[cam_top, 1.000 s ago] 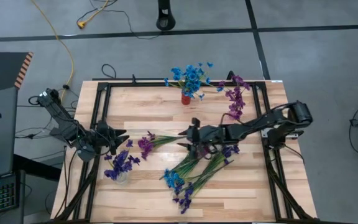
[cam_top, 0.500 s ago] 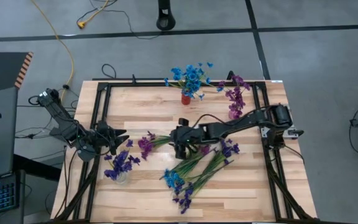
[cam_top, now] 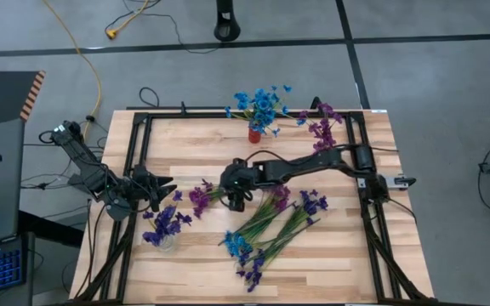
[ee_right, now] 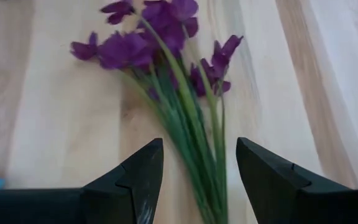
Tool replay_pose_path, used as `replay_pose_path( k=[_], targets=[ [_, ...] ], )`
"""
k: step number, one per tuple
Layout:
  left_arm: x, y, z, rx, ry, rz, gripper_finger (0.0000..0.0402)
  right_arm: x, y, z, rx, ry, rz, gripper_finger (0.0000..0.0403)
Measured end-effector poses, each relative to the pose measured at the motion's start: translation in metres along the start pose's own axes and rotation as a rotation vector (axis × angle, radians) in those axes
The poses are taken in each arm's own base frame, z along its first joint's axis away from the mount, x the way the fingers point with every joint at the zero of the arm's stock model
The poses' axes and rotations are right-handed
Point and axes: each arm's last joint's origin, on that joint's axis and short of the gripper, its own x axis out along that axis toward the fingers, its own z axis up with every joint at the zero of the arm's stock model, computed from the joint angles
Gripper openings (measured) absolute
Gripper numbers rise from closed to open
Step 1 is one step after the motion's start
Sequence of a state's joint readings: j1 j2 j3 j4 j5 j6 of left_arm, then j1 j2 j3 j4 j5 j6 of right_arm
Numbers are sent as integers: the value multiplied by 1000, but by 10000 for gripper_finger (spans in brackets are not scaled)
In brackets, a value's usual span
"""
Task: Sort flowers into vase by color
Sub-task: Put the top violet flowers into the violet vase
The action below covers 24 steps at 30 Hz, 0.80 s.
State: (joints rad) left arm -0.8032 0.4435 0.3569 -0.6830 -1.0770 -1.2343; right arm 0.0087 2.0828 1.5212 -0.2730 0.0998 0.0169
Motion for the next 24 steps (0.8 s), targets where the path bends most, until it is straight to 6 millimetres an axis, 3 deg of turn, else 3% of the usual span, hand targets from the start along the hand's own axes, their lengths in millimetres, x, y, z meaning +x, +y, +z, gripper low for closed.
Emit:
replay_pose_path(
  k=[12,24],
  targets=[
    [0,0,0,7,9,0,194,5,-12,2,21,35,28,230],
    [0,0,-1,8,22,-3,194,40,-10,-19,-8,95,23,230]
  ],
)
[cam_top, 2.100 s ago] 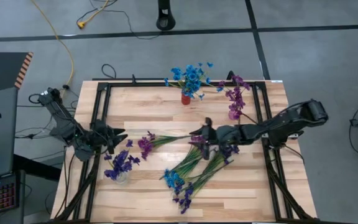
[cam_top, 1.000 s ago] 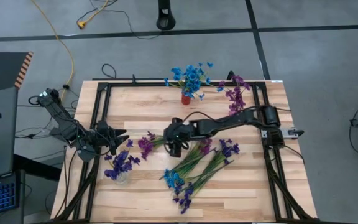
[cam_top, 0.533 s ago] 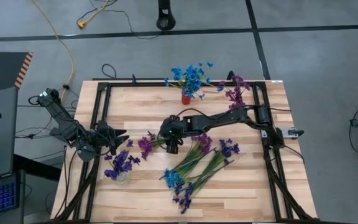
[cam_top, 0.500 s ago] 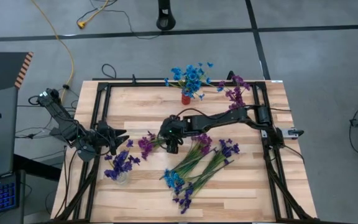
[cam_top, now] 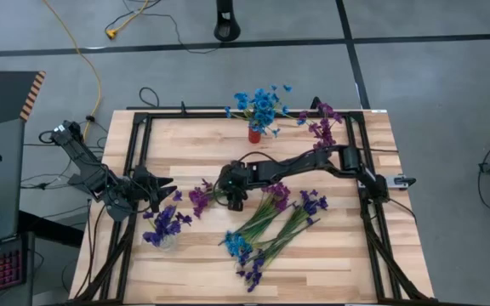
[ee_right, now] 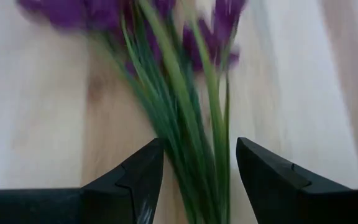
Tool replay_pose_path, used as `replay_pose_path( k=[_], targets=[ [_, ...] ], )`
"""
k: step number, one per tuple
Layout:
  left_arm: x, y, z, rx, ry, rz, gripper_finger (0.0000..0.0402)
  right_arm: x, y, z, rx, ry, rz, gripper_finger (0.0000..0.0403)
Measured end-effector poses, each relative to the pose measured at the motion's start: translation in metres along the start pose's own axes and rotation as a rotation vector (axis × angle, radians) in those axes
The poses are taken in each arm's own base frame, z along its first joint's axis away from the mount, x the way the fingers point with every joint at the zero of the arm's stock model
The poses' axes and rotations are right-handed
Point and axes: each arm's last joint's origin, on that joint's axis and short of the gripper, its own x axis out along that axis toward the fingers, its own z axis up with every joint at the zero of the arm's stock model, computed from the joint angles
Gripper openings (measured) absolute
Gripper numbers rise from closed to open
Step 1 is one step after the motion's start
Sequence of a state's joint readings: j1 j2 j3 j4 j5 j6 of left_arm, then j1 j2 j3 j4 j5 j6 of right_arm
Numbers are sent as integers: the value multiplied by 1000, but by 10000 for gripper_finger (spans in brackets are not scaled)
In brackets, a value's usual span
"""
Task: Sort flowers into vase by color
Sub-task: Put the top violet flowers into the violet vase
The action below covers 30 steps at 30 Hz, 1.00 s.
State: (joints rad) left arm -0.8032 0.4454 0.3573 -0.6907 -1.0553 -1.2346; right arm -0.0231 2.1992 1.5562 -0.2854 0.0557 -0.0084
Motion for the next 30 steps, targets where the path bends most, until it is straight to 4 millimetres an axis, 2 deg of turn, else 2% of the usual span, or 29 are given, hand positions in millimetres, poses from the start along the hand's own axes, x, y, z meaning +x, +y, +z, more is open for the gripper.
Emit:
replay_pose_path(
  k=[3,21,25,30],
  targets=[
    [0,0,0,1,1,1,194,6,0,0,1,-21,-14,230],
    [0,0,0,-2,3,-1,194,5,-1,-8,-2,65,-24,227],
    [0,0,0,-2,3,-1,194,5,-1,-8,-2,68,-24,203],
    [0,0,0,-2,3,0,194,5,-3,-9,1,70,-25,151]
  ],
)
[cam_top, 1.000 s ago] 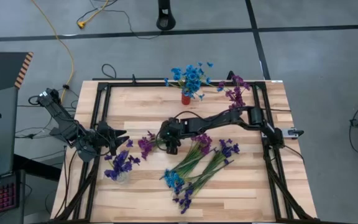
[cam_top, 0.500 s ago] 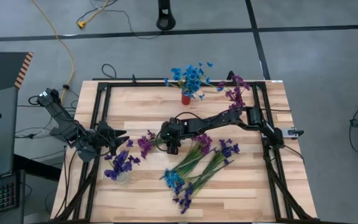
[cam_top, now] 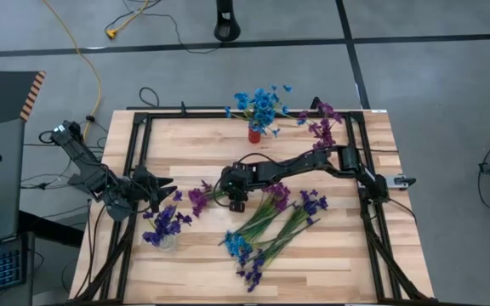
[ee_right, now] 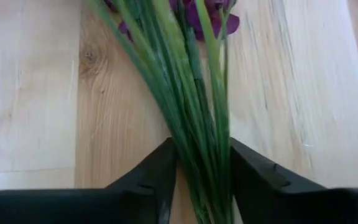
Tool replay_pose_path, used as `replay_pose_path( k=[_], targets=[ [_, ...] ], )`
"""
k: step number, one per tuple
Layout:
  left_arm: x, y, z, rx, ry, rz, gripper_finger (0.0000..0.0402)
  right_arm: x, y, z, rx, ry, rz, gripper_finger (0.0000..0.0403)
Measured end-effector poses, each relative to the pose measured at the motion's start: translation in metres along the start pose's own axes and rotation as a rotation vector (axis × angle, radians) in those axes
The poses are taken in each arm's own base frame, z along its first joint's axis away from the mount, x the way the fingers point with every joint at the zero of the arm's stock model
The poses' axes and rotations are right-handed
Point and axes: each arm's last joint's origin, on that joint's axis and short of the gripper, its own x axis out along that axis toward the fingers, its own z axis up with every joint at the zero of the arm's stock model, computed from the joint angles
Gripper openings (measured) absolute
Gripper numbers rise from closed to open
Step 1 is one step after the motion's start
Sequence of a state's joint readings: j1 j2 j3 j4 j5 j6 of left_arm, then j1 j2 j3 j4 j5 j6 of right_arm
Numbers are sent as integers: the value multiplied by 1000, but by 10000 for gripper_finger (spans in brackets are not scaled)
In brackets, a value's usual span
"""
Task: Sort flowers into vase by color
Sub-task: Put the top violet flowers into the violet vase
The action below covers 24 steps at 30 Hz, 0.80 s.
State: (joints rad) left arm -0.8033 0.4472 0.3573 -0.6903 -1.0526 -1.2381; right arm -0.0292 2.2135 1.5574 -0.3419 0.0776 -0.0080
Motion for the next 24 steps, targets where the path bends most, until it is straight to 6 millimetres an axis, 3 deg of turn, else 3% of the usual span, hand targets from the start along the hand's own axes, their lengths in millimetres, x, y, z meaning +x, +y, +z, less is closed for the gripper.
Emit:
replay_pose_path(
  k=[11,17,24],
  targets=[
    [0,0,0,0,0,0,194,0,1,0,12,1,2,44],
    [0,0,0,0,0,0,194,-3,5,1,6,-4,7,48],
    [0,0,0,2,0,1,194,-26,9,7,-2,-13,19,46]
  ],
)
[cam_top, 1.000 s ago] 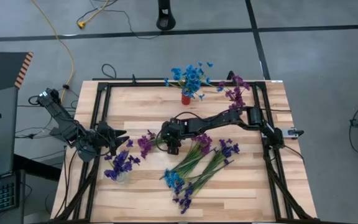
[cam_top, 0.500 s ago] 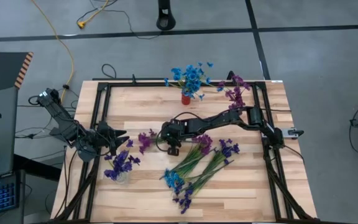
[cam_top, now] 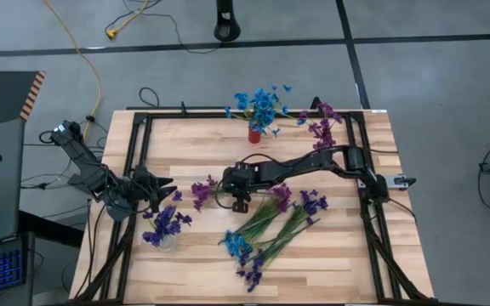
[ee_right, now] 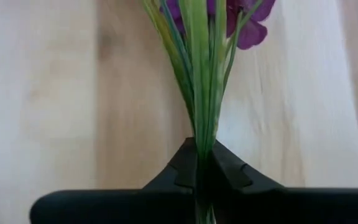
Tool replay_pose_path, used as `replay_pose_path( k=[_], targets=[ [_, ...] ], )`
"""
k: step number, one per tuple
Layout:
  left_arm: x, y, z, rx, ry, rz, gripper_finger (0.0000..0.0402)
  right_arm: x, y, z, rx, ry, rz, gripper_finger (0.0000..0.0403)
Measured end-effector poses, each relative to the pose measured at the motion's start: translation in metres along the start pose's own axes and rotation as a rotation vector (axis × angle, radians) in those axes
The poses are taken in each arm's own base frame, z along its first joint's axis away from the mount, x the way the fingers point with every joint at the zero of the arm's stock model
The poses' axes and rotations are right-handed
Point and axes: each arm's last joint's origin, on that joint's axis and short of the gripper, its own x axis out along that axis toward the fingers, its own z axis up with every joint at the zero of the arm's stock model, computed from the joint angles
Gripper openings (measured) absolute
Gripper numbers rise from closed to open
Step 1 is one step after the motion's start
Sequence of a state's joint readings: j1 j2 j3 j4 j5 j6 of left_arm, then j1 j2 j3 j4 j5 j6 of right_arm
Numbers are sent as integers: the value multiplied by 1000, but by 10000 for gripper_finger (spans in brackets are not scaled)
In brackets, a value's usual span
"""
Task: Sort flowers into vase by color
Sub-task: Put the top violet flowers into the violet vase
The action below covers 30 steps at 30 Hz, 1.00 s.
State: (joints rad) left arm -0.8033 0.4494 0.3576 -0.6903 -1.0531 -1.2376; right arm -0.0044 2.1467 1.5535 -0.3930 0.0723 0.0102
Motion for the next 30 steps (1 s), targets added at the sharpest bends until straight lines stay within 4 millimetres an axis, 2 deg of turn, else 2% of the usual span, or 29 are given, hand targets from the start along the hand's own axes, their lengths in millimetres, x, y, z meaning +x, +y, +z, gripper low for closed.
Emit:
replay_pose_path(
  k=[7,14,19,24,30],
  targets=[
    [0,0,0,10,2,1,194,-42,4,15,-9,-67,13,44],
    [0,0,0,9,2,1,194,-99,11,30,-44,-188,31,44],
    [0,0,0,9,2,2,194,-147,12,35,-67,-277,39,44],
    [0,0,0,9,1,1,194,-185,11,27,-66,-342,36,44],
    [0,0,0,9,1,1,194,-231,11,8,-63,-420,43,44]
  ],
)
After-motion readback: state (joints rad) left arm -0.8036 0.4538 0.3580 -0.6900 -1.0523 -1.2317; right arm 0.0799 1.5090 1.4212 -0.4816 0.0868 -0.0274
